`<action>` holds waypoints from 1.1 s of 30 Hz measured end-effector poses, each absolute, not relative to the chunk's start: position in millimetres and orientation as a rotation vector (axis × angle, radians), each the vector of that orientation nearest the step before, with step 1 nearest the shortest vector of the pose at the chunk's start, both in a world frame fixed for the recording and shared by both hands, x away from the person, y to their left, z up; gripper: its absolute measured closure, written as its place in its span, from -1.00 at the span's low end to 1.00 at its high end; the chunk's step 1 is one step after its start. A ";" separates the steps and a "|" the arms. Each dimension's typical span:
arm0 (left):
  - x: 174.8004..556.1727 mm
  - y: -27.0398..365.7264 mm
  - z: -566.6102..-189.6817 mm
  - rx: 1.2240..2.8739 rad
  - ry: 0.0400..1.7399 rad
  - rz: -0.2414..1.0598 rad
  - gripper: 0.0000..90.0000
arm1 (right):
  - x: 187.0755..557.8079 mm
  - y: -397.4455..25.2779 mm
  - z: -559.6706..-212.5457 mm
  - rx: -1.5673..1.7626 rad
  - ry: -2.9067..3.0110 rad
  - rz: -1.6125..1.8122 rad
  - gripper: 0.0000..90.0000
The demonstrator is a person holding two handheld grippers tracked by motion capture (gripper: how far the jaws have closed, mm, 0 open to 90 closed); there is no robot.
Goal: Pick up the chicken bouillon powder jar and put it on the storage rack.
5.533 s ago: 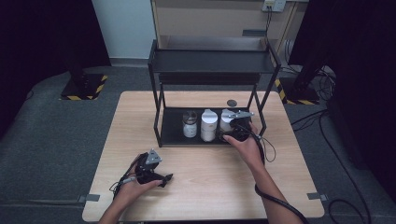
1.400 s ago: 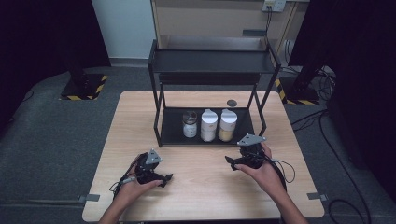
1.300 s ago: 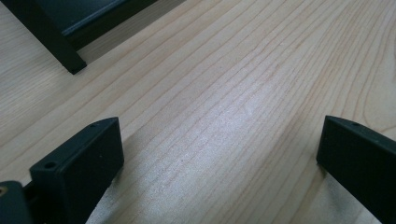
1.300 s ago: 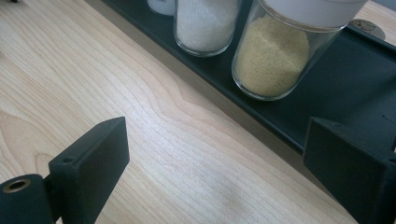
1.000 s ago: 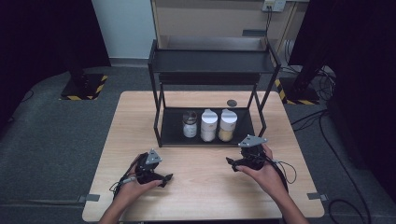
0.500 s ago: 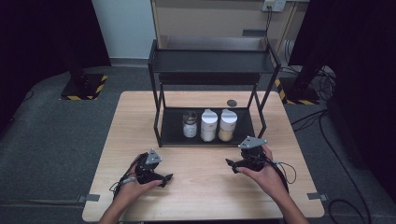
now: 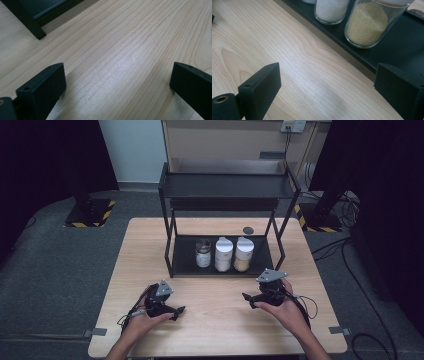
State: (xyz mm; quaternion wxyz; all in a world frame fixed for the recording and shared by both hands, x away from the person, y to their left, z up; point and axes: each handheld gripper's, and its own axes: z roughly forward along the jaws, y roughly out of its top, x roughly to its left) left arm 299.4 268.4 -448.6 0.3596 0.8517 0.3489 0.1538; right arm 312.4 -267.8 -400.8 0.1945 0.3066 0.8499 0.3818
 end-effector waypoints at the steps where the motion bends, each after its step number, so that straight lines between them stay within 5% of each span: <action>1: 299.4 268.4 -448.6 2.196 0.900 0.396 -1.00 | 312.4 -268.4 -401.2 0.863 2.385 1.072 -0.83; 33: 299.2 268.3 -448.6 2.196 0.900 0.397 -1.00 | 307.2 -291.0 -413.6 0.853 2.400 1.113 -0.84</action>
